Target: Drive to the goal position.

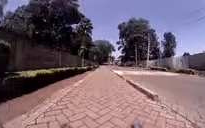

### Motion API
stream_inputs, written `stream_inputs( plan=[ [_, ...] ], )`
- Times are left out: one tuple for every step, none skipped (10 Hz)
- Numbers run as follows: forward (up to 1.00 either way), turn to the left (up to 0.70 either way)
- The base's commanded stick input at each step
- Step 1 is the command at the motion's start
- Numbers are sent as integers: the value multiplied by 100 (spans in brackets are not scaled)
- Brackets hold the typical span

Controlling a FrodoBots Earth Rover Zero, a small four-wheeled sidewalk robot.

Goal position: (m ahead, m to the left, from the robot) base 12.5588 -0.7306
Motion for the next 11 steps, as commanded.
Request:
stream_inputs(
  plan=[
    [70, 15],
    [70, 8],
    [70, 1],
    [70, 0],
    [70, 0],
    [70, 0],
    [70, 0],
    [70, 0],
    [70, 0],
    [70, 0],
    [70, 0]
  ],
)
